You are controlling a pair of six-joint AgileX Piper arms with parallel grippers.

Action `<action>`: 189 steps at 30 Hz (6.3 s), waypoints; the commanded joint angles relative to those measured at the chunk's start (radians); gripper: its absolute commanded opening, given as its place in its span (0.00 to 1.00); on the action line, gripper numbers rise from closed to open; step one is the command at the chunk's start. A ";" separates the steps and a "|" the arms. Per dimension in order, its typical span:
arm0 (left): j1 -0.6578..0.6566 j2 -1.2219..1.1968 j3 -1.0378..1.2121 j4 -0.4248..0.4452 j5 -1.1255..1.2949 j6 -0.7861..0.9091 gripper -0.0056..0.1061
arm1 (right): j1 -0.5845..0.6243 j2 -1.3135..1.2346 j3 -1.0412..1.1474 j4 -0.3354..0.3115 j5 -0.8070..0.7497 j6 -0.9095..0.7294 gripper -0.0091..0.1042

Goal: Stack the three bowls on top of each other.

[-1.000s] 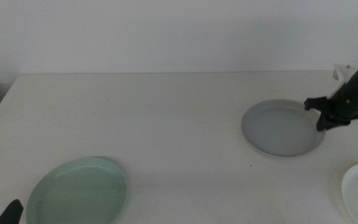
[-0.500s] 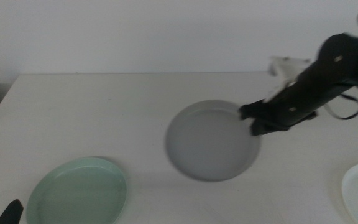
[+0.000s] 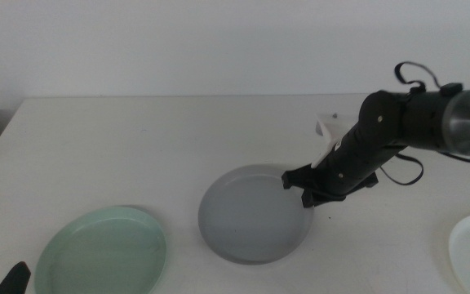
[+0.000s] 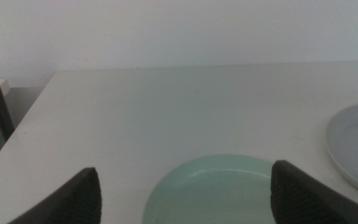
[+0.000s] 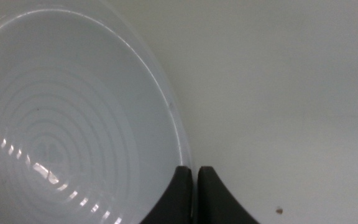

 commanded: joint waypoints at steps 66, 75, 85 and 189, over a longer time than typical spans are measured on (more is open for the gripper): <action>0.002 -0.014 -0.005 -0.011 -0.076 -0.006 0.99 | -0.973 -0.247 0.326 -0.319 0.141 -0.337 0.43; 0.002 -0.014 -0.005 -0.011 -0.076 -0.006 0.99 | -0.973 -0.189 0.326 -0.295 0.114 -0.391 0.33; 0.002 -0.014 -0.005 -0.011 -0.076 -0.006 0.99 | -0.973 -0.286 0.310 -0.207 0.144 -0.410 0.07; 0.002 -0.014 -0.005 -0.011 -0.076 -0.006 0.99 | -0.178 -1.142 0.094 -0.045 0.492 -0.324 0.48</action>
